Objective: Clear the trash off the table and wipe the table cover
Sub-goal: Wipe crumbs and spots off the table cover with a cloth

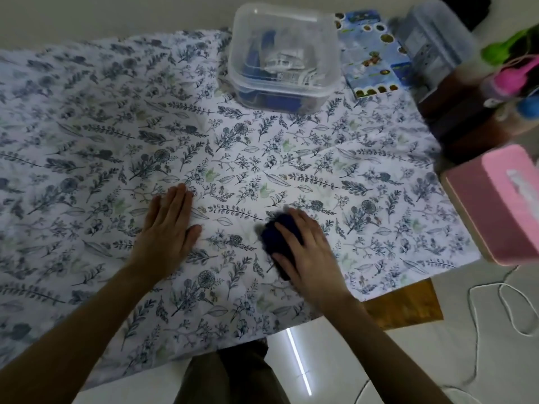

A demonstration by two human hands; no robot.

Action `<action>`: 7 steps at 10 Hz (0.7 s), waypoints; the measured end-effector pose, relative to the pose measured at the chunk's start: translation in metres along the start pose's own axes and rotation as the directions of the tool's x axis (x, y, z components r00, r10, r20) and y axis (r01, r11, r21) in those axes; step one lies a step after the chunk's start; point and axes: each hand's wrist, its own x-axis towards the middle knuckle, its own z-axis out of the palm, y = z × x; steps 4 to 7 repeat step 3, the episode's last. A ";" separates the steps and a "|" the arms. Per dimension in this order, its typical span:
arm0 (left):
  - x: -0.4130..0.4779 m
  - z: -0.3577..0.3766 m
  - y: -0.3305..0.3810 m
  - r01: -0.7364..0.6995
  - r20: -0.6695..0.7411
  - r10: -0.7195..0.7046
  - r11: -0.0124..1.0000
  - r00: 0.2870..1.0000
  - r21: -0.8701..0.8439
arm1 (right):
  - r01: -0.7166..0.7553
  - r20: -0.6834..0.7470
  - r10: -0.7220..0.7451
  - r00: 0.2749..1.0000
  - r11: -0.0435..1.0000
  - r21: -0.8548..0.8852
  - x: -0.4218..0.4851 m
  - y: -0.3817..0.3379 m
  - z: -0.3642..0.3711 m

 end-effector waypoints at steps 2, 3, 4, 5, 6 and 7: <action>-0.006 -0.013 -0.004 0.018 0.063 -0.012 0.996 0.998 -0.090 | -0.256 -0.010 0.256 0.967 0.966 0.028 0.000 0.070 -0.037; -0.004 -0.019 -0.009 0.006 0.085 0.003 0.994 0.996 -0.106 | -0.376 0.050 0.376 0.925 0.926 -0.002 0.007 0.104 -0.053; -0.004 -0.019 -0.009 0.006 0.085 0.003 0.994 0.996 -0.106 | -0.376 0.050 0.376 0.925 0.926 -0.002 0.007 0.104 -0.053; -0.004 -0.019 -0.009 0.006 0.085 0.003 0.994 0.996 -0.106 | -0.376 0.050 0.376 0.925 0.926 -0.002 0.007 0.104 -0.053; -0.004 -0.019 -0.009 0.006 0.085 0.003 0.994 0.996 -0.106 | -0.376 0.050 0.376 0.925 0.926 -0.002 0.007 0.104 -0.053; -0.004 -0.019 -0.009 0.006 0.085 0.003 0.994 0.996 -0.106 | -0.376 0.050 0.376 0.925 0.926 -0.002 0.007 0.104 -0.053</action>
